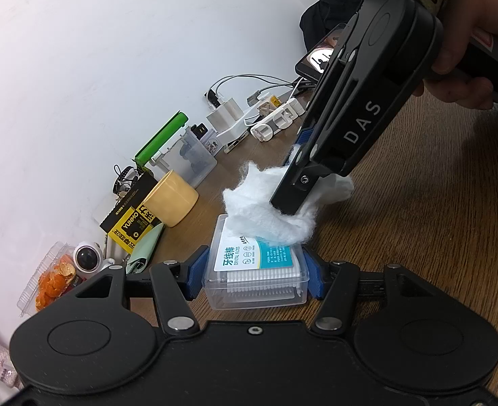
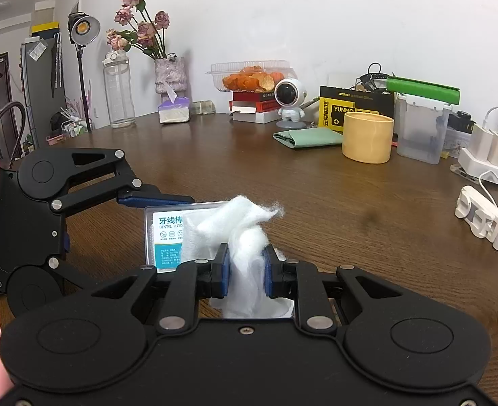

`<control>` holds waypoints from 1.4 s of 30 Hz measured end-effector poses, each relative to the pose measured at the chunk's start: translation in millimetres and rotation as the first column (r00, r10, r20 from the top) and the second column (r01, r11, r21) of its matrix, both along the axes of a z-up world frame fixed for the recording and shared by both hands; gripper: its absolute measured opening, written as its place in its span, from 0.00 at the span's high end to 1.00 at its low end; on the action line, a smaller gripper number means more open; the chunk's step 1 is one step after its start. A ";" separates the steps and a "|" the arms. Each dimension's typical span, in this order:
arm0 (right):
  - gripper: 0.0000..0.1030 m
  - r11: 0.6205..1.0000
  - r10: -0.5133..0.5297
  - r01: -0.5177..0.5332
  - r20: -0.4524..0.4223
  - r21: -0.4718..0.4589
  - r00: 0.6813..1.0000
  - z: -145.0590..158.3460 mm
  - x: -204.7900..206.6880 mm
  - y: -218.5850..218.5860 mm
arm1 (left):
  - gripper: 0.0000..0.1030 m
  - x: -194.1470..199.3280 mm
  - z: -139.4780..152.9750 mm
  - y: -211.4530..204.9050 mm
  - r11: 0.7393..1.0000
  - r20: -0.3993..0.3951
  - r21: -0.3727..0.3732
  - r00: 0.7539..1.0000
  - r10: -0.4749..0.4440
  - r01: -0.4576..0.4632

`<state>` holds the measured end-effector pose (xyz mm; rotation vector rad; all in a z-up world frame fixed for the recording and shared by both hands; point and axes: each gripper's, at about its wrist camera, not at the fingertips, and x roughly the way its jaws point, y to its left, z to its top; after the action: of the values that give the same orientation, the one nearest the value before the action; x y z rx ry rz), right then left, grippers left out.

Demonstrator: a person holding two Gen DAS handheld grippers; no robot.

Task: Clean container
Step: 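Press the cotton wipe onto the box lid edge with the right gripper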

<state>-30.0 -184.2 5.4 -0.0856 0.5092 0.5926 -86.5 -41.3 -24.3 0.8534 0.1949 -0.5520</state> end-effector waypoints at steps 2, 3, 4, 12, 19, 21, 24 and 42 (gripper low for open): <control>0.80 1.000 0.000 0.000 -0.002 0.001 1.000 0.4 1.5 -0.1 | 0.45 -0.3 -0.3 0.0 1.000 0.000 0.000 1.000 0.000 0.000; 0.80 1.000 -0.001 0.001 -0.003 0.001 1.000 0.3 1.8 -0.2 | 0.45 -0.4 -0.2 0.1 1.000 0.000 0.000 1.000 0.000 0.000; 0.79 1.000 -0.001 0.001 -0.004 0.002 1.000 0.3 2.0 -0.7 | 0.45 -0.7 -0.1 0.1 1.000 0.000 0.000 1.000 0.000 0.000; 0.79 1.000 -0.003 0.003 -0.007 0.004 1.000 -0.1 3.4 -1.4 | 0.45 -1.2 -0.3 0.5 1.000 0.000 0.000 1.000 0.000 0.000; 0.79 1.000 -0.009 0.009 -0.012 0.005 1.000 -0.1 1.8 -1.9 | 0.45 -1.1 -0.4 0.7 1.000 0.000 0.000 1.000 -0.001 0.001; 0.79 1.000 -0.009 0.009 -0.011 0.004 1.000 -0.1 1.8 -1.6 | 0.45 -1.1 -0.3 0.8 1.000 0.000 0.000 1.000 -0.001 0.001; 0.79 1.000 -0.010 0.010 -0.011 0.004 1.000 -0.1 2.0 -1.4 | 0.45 -0.9 -0.1 0.8 1.000 0.000 0.000 1.000 -0.001 0.001; 0.79 1.000 -0.012 0.012 -0.014 0.004 1.000 -0.2 3.4 -0.4 | 0.45 -1.2 0.2 0.9 1.000 0.000 0.000 1.000 -0.001 0.001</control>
<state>-26.5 -184.6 5.2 -0.0747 0.5215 0.5831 -87.7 -40.4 -24.1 0.8535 0.1944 -0.5527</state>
